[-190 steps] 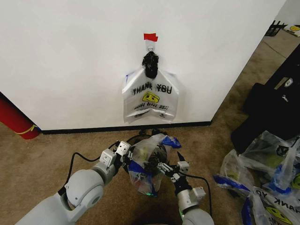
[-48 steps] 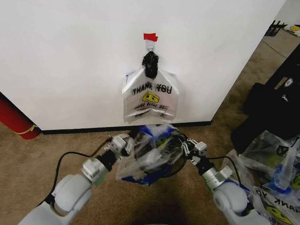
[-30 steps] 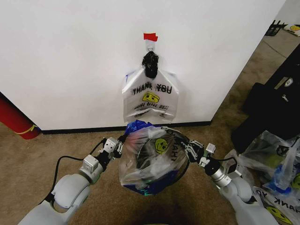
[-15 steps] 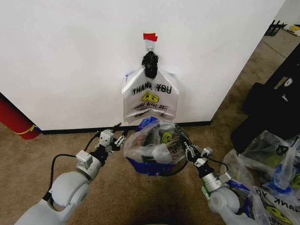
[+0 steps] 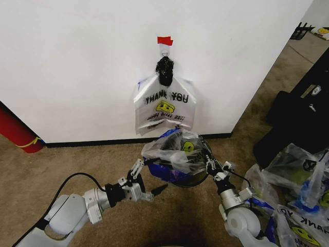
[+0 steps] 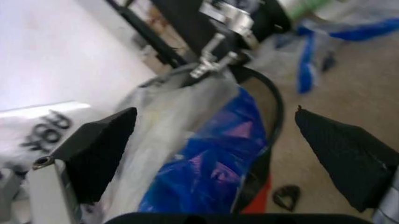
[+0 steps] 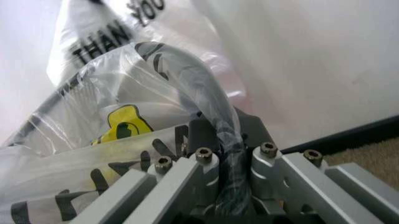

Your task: Pick up the garbage bag from the wall and place it over the trash bin.

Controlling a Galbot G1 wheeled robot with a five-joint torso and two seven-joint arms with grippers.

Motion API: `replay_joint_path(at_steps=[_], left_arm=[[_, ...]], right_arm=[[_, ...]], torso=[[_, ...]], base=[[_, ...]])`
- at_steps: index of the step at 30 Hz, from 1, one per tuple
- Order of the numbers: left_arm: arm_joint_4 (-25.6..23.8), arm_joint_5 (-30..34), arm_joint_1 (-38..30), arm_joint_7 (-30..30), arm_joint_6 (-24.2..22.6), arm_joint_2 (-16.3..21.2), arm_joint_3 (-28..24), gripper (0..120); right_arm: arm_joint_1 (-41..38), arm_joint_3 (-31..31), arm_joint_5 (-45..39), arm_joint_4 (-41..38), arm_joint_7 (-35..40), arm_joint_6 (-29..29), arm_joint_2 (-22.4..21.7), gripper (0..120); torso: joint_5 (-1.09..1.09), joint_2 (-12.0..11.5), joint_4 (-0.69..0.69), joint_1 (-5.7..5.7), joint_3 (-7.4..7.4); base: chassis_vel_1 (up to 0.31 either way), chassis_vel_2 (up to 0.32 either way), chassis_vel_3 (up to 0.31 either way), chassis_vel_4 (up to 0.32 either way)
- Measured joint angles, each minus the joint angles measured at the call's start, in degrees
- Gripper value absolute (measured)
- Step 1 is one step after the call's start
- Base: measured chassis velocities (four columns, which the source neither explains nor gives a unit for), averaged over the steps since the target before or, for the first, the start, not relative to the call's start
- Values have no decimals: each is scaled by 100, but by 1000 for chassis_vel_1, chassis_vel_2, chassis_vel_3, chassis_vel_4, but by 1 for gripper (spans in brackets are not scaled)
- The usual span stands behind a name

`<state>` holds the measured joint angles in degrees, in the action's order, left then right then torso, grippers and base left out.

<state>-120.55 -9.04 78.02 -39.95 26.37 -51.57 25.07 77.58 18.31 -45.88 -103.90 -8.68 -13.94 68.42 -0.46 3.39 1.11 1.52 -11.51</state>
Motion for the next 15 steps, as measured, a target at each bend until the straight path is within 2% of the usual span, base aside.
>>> replay_joint_path(at_steps=[6,12,15], left_arm=[[87,-197,-79,-5,-2,-13,11,100],[204,-376,-119,200,-122,-30,-42,91],[276,-460,-135,266,-169,-38,-60,77]], right_arm=[[36,18,188,-33,-136,-31,-12,1],[38,25,253,-44,-237,-64,-6,1],[36,30,270,-57,-254,-78,-1,1]], torso=[[0,0,0,0,0],[0,0,0,0,-1],[0,0,0,0,-1]], base=[[0,0,0,0],[0,0,0,0],[0,0,0,0]])
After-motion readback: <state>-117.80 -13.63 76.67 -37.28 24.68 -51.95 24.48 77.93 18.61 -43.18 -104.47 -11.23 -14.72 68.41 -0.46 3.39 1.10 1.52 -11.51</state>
